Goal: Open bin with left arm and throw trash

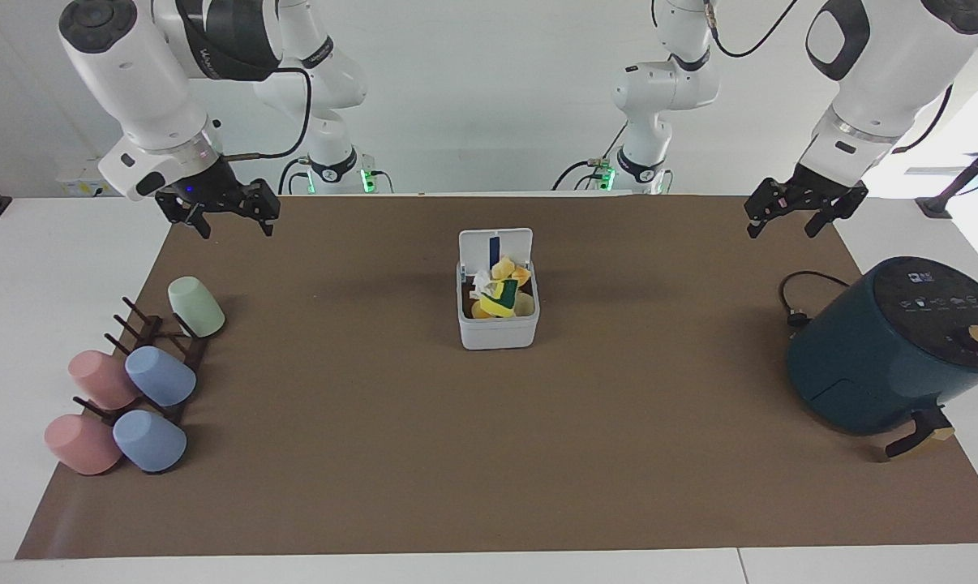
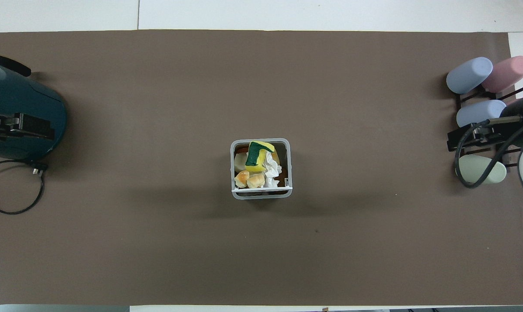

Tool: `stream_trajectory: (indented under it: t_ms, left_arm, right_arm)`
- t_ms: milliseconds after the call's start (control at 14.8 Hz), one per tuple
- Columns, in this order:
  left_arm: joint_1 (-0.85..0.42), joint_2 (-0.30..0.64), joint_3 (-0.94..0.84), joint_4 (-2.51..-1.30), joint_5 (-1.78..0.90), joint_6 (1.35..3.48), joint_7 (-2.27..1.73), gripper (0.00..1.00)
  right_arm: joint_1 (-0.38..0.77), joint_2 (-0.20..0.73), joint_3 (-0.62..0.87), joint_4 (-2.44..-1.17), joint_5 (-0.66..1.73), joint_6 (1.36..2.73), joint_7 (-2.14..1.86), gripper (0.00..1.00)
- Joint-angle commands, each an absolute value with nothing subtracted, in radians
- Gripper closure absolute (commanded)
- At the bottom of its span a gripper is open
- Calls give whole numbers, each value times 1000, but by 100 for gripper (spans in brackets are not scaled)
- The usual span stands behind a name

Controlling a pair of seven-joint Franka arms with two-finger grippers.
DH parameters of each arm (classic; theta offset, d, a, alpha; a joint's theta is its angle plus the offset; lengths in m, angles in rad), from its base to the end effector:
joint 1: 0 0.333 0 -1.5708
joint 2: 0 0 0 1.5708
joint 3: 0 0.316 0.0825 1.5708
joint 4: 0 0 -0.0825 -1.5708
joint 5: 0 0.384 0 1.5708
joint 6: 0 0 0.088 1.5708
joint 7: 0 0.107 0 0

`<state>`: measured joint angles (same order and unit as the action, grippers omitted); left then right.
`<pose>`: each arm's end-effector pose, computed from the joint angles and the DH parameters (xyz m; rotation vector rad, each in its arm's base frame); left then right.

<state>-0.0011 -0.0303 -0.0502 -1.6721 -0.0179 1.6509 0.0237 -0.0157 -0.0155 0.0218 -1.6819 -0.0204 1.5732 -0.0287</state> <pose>0.5499 -0.0304 0.6002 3.1230 -0.1150 0.0138 0.5454 0.0012 0.5810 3.1180 0.0558 -0.1458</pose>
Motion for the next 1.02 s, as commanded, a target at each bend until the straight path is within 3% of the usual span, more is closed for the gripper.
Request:
stream_trajectory:
  t_ms: [0,948]
  left_arm:
    - [-2,-25,-51,-1664,-18,1658,40,0]
    - [-2,-32,-52,-1677,-18,1644,41,0]
  right_arm:
    - [-12,-20,5,-1675,-34,1580,-52,0]
    - [-26,-35,5,-1689,-25,1582,-57,0]
